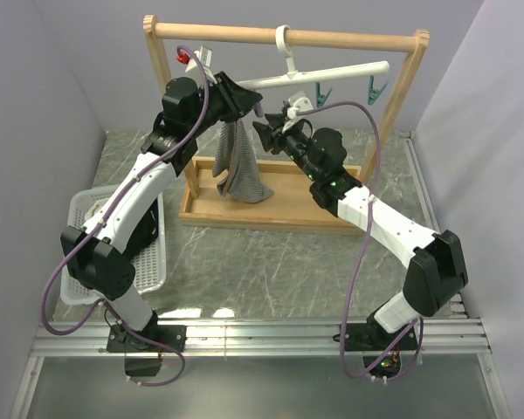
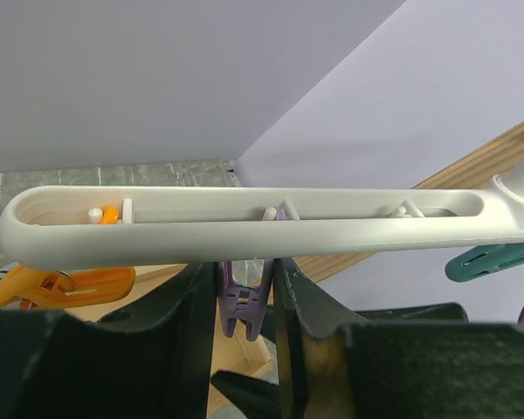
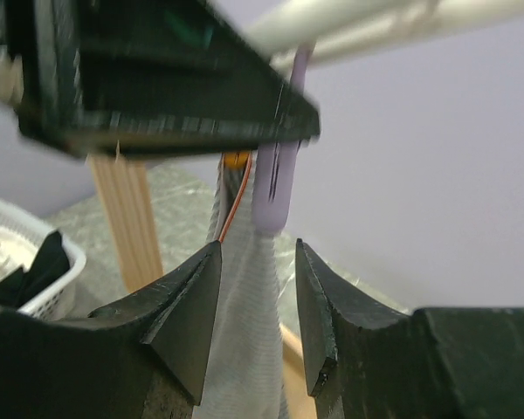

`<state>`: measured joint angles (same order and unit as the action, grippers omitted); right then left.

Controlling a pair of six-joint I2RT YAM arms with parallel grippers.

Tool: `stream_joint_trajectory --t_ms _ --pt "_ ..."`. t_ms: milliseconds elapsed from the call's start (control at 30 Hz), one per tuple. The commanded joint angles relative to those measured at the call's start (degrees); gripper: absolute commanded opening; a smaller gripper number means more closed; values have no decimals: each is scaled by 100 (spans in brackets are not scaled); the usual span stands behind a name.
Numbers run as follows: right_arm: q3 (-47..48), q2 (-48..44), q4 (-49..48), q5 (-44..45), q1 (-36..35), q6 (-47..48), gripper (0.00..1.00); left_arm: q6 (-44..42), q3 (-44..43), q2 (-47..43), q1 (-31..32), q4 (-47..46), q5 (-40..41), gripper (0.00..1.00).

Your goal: Clip the underwear to the hanger

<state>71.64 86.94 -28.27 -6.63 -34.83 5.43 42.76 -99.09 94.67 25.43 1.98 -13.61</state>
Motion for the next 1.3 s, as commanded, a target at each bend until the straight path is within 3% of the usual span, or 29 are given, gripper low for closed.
stream_joint_trajectory --t_ms 0,167,267,400,467,500,633,733,1033,1267 --pt "526 191 -249 162 29 63 47 74 -32 -133 15 -330 -19 0" --pt "834 385 -205 162 29 81 45 39 3 -151 15 -330 -46 0" --pt "948 464 -161 136 29 116 33 39 30 -160 23 -338 -54 0" --pt "984 473 -170 118 29 134 8 4 30 -168 15 -286 -46 0" --pt "966 447 -196 127 29 142 1 -5 56 -195 23 -294 -37 0" --pt "958 430 -179 119 29 160 0 -14 82 -221 15 -303 -37 1" --pt "896 368 -161 127 46 186 0 -93 109 -309 15 -408 103 23" --pt "826 324 -144 136 55 195 0 -198 135 -405 15 -549 112 34" --pt "782 289 -108 136 55 186 0 -330 153 -546 15 -532 332 46" --pt "738 254 -82 66 55 160 0 -330 118 -503 15 -532 280 45"
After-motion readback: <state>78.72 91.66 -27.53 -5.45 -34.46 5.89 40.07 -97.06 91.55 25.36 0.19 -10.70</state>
